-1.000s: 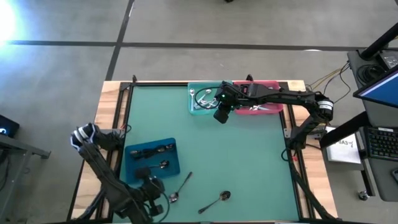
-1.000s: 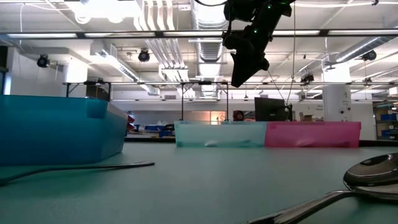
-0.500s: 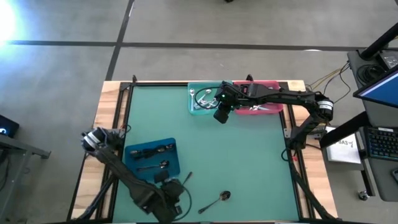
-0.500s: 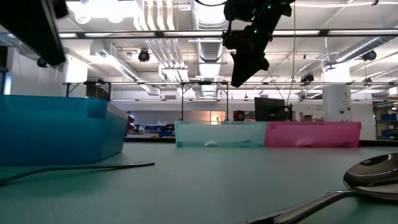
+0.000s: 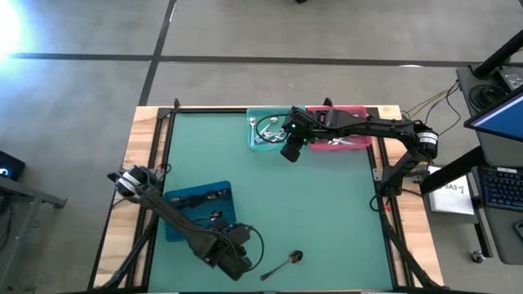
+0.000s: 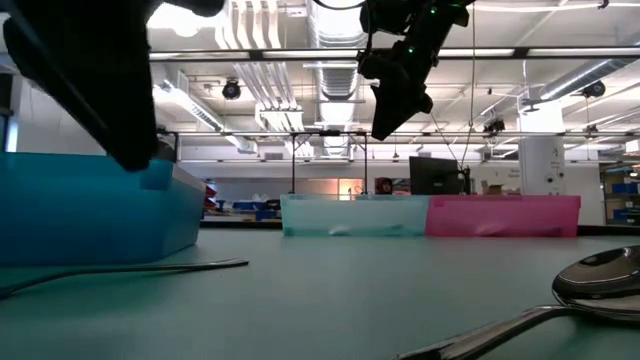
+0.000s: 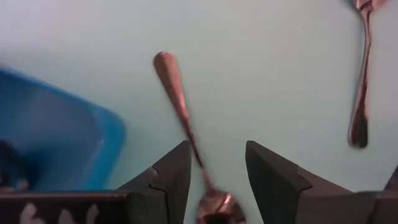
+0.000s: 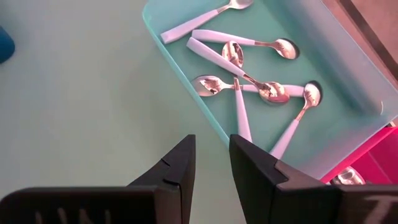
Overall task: Sort silverware by color (type)
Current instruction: Put the left black spoon into the dark blue bin
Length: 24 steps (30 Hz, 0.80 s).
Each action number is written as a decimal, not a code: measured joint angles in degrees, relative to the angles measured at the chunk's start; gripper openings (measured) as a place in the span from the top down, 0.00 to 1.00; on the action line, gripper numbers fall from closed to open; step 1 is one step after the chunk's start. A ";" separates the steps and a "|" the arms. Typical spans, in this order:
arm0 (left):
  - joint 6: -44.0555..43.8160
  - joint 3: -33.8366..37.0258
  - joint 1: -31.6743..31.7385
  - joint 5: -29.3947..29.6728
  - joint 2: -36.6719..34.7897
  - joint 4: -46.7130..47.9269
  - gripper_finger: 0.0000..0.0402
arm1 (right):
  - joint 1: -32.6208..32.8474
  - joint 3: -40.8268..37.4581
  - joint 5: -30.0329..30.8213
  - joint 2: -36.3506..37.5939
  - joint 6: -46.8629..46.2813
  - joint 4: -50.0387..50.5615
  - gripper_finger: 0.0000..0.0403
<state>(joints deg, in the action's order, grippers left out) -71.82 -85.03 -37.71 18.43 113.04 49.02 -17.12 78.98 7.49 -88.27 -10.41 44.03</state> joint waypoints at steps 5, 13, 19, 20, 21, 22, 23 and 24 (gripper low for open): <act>-1.40 0.32 0.48 -1.57 2.67 -1.44 0.66 | 0.00 0.00 0.00 0.00 0.00 -0.02 0.78; -5.34 0.32 0.53 -2.02 5.78 0.28 0.66 | -0.02 0.00 0.02 0.00 -0.02 -0.03 0.78; -6.72 0.32 0.61 -3.57 7.71 -0.42 0.66 | -0.02 0.00 0.00 0.00 0.00 -0.03 0.78; -6.74 0.29 0.61 -3.59 8.02 -0.54 0.66 | -0.02 0.00 0.01 0.00 0.00 -0.05 0.78; -6.73 0.24 0.59 -3.60 8.16 -0.55 0.66 | -0.02 0.00 0.01 0.00 -0.02 -0.09 0.78; -6.71 0.22 0.59 -3.58 8.27 -0.57 0.67 | -0.02 0.00 0.02 0.00 -0.04 -0.09 0.78; -6.68 0.18 0.59 -3.55 8.48 -0.60 0.67 | -0.01 0.00 0.00 0.00 -0.02 -0.13 0.78; -6.43 0.14 0.58 -3.51 8.61 -0.65 0.68 | -0.02 0.00 0.00 0.00 0.00 -0.20 0.78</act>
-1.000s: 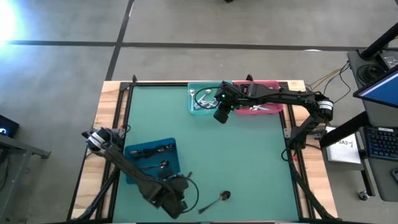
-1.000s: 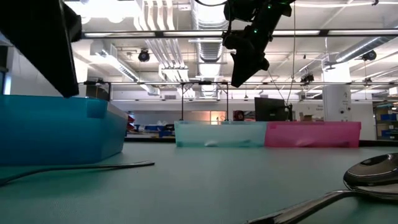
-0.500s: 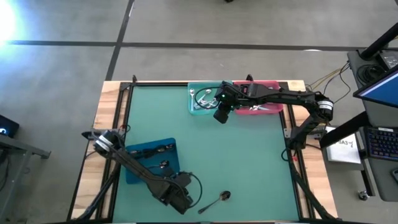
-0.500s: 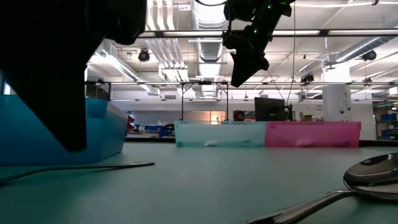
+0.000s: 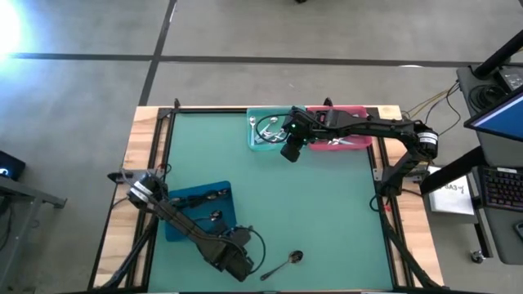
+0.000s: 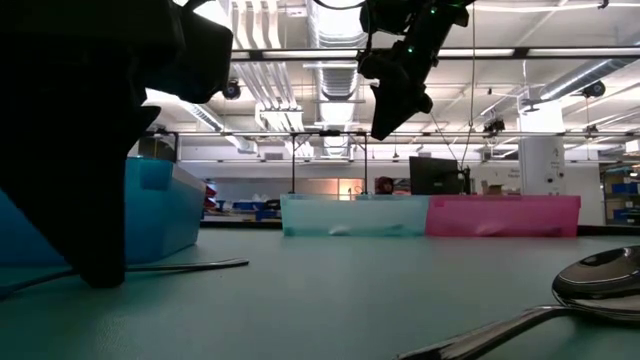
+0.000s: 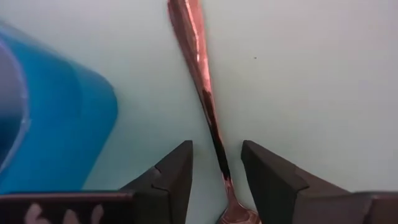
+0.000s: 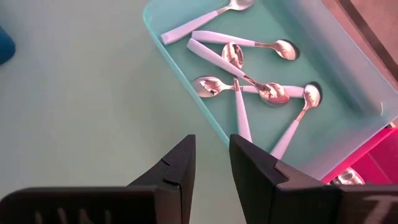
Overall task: Sort silverware by color (type)
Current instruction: Put the left black spoon into the dark blue bin
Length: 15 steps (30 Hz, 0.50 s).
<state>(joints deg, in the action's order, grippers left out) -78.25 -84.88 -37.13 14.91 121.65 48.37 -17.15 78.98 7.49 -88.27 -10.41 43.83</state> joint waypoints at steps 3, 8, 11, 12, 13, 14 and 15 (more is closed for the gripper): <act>2.12 0.00 -0.06 0.46 0.08 -0.53 0.75 | 0.00 0.00 0.00 0.00 -0.04 0.00 0.78; 3.75 0.01 -0.08 0.42 0.02 -1.41 0.94 | 0.00 0.00 0.00 0.00 -0.04 -0.06 0.78; 4.76 0.13 -0.08 0.42 0.04 -1.53 0.98 | 0.00 0.00 0.00 0.00 0.00 -0.07 0.78; 5.43 0.13 -0.11 0.42 0.04 -1.62 0.98 | 0.02 0.00 0.00 0.00 -0.02 -0.07 0.78; 6.09 0.15 -0.22 0.47 0.04 -1.81 0.98 | 0.00 0.00 0.00 0.00 -0.03 -0.07 0.78; 6.60 0.09 -0.35 0.60 0.04 -1.90 0.99 | 0.02 0.00 0.00 0.00 -0.03 -0.07 0.78; 7.13 -0.15 -0.43 0.77 0.08 -1.87 0.99 | 0.01 0.00 0.00 0.00 0.01 -0.07 0.78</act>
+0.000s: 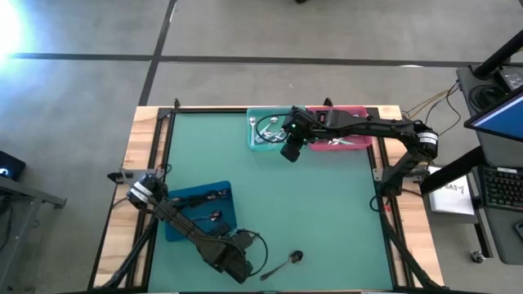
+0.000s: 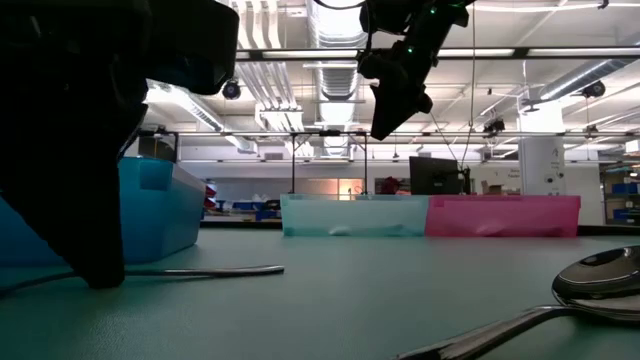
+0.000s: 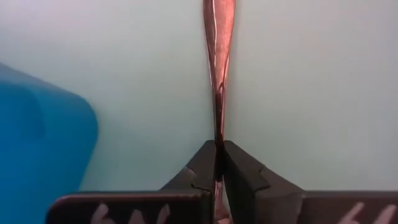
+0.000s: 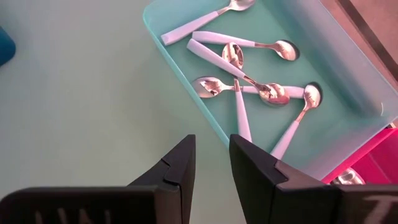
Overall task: Sort silverware by color (type)
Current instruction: Put the left black spoon into the dark blue bin
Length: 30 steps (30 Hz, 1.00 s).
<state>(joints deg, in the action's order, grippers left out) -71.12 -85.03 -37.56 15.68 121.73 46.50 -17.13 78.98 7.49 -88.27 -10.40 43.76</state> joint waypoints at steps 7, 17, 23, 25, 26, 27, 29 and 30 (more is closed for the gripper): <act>4.62 -6.76 -0.49 0.54 0.51 4.75 1.00 | -0.01 0.00 0.00 0.00 -0.03 -0.02 0.78; 9.28 -19.97 -0.69 7.16 0.24 31.37 1.00 | -0.01 0.00 0.00 0.00 -0.05 -0.15 0.78; 6.25 -18.65 -1.24 8.76 -4.26 42.58 1.00 | -0.01 0.00 0.00 0.00 -0.05 -0.35 0.78; 6.00 -12.94 -1.85 7.25 -8.49 42.31 1.00 | -0.01 0.00 0.00 0.00 0.01 -0.60 0.78; 5.42 -10.12 -2.22 6.86 -10.69 41.44 1.00 | -0.01 0.00 0.02 0.00 -0.01 -0.82 0.78; 4.42 -6.90 -2.61 6.51 -12.99 40.36 1.00 | 0.01 0.00 0.00 0.00 -0.05 -1.04 0.78; 2.14 -0.37 -2.98 4.72 -17.07 39.84 1.00 | -0.01 0.00 0.01 0.00 -0.06 -1.24 0.78; 1.61 2.96 -3.06 3.99 -19.23 38.76 1.00 | 0.01 0.00 0.01 0.00 -0.01 -1.25 0.78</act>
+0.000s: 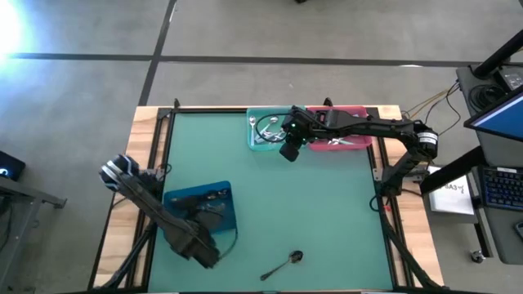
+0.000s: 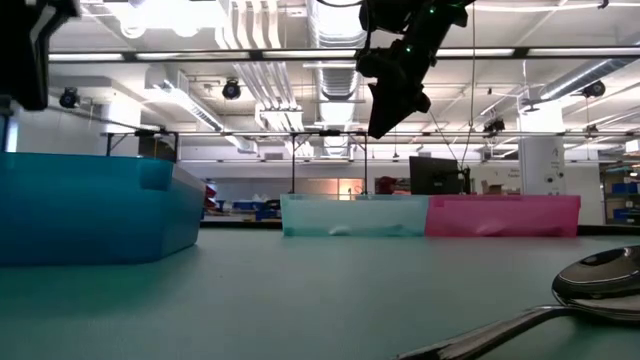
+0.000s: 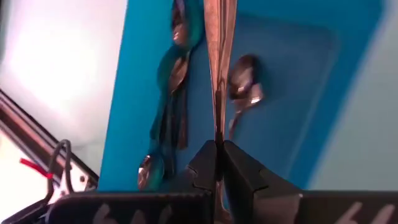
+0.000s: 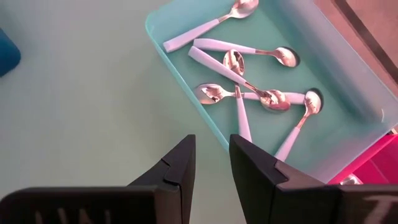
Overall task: Sort silverware by color (type)
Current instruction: Put the left black spoon into the dark blue bin
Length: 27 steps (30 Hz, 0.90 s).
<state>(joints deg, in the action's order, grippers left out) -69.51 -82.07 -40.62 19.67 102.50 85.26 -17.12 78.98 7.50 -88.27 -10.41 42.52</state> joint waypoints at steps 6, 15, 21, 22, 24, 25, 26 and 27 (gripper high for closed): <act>-0.07 17.33 -0.29 -1.86 -10.93 -8.95 0.98 | -0.02 0.00 0.01 0.00 -0.04 -0.01 0.78; 0.31 27.52 -0.26 -1.09 -17.41 -22.67 0.85 | -0.02 0.00 -0.02 0.00 0.00 -0.01 0.78; 2.15 25.81 -0.26 -0.65 -17.36 -24.22 0.70 | -0.01 0.00 -0.03 0.00 0.02 -0.01 0.78; 1.85 25.20 -0.20 -0.14 -17.36 -25.35 0.68 | -0.02 0.00 -0.01 0.00 0.02 -0.01 0.78; 1.78 23.72 -0.20 2.13 -17.36 -28.11 0.65 | 0.00 0.00 -0.01 0.00 0.02 -0.01 0.78; 2.11 23.05 -0.20 3.55 -17.36 -29.99 0.63 | -0.02 0.00 -0.01 0.00 0.04 -0.01 0.78; 2.85 22.55 -0.20 4.76 -17.36 -32.19 0.62 | -0.01 0.00 -0.01 0.00 0.04 -0.01 0.78; 3.84 22.25 -0.16 5.69 -17.36 -34.51 0.61 | -0.01 0.00 -0.01 0.00 0.04 -0.02 0.78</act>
<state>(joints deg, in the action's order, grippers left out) -65.66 -59.82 -40.78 25.36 85.14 50.74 -17.14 78.98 7.49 -88.27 -10.37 42.50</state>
